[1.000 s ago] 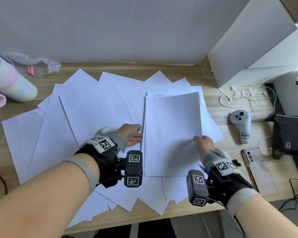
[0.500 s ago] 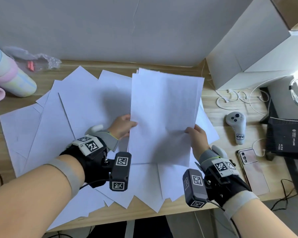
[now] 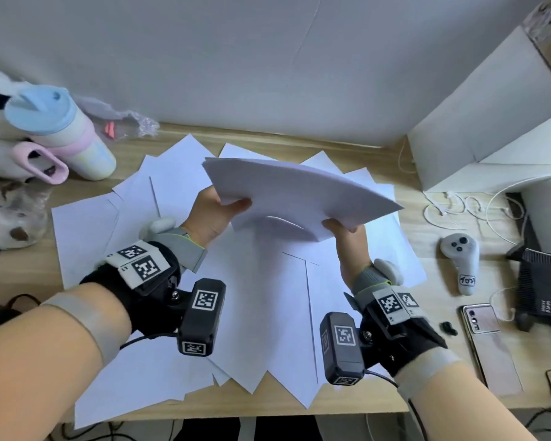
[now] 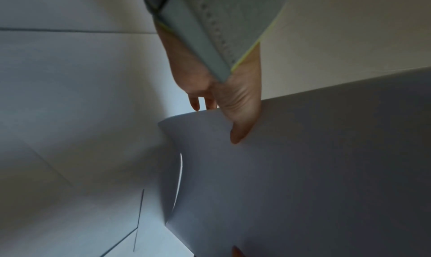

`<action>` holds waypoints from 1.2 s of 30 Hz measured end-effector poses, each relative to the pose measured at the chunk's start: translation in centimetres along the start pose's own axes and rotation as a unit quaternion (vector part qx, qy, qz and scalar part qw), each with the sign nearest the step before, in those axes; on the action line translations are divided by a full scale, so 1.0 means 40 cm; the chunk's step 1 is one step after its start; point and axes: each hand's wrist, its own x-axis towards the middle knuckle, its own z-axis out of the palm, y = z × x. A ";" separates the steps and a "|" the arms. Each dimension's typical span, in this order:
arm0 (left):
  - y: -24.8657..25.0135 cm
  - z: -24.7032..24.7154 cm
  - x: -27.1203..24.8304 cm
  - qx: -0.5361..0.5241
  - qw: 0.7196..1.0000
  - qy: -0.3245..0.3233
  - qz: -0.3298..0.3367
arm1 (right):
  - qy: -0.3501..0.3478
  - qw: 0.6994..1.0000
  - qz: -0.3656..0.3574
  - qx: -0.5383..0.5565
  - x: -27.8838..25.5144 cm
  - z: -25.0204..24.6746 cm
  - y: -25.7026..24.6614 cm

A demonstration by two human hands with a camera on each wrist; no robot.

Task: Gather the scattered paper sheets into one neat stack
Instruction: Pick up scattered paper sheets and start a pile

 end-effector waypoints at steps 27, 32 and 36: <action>-0.203 -0.197 0.048 0.149 0.929 0.156 -0.302 | -0.030 0.959 0.248 -0.131 0.057 -0.048 0.191; -0.180 -0.188 0.028 0.061 0.965 0.178 -0.183 | -0.047 0.965 0.242 -0.094 0.056 -0.053 0.170; -0.167 -0.181 -0.014 -0.020 0.976 0.088 -0.198 | -0.065 0.971 0.227 -0.039 0.051 -0.049 0.135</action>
